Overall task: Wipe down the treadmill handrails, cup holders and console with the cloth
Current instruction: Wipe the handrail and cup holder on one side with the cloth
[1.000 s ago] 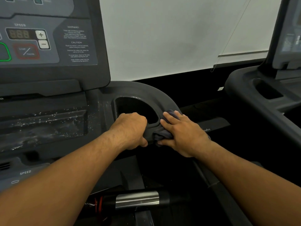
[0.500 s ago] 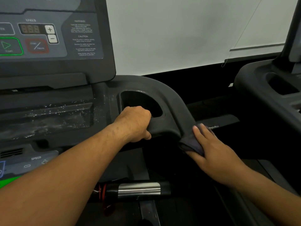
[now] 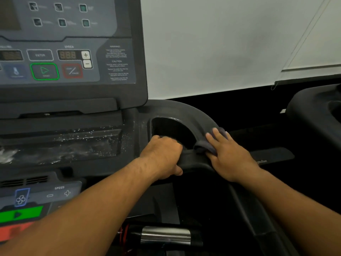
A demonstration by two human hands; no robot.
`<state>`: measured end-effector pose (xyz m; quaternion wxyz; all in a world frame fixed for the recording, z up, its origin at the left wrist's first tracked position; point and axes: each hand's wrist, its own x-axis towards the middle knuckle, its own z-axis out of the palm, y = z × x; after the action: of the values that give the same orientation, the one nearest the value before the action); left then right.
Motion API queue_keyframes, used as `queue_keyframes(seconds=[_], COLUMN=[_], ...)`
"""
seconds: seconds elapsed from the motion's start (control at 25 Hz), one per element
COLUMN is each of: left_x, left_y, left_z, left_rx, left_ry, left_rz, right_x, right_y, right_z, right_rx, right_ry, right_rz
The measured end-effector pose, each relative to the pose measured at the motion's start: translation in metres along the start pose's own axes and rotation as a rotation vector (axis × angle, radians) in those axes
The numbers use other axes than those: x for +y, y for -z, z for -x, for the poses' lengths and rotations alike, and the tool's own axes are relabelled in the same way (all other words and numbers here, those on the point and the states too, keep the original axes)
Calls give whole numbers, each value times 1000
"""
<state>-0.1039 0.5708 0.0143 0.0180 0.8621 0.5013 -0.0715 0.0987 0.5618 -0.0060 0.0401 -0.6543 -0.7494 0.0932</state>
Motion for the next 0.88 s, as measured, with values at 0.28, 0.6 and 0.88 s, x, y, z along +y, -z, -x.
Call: queue_keyframes(seconds=[0.28, 0.6, 0.88], left_x=[-46, -99, -101], left_y=[0, 9, 13], left_z=[34, 78, 86], left_rx=[27, -78, -116], left_ry=[46, 191, 248], left_rz=[155, 93, 102], right_x=[-12, -70, -109], right_y=[-3, -24, -33], right_z=[59, -8, -20], right_rx=[94, -33, -26], right_ry=[99, 470, 532], right_rz=[-43, 254, 311])
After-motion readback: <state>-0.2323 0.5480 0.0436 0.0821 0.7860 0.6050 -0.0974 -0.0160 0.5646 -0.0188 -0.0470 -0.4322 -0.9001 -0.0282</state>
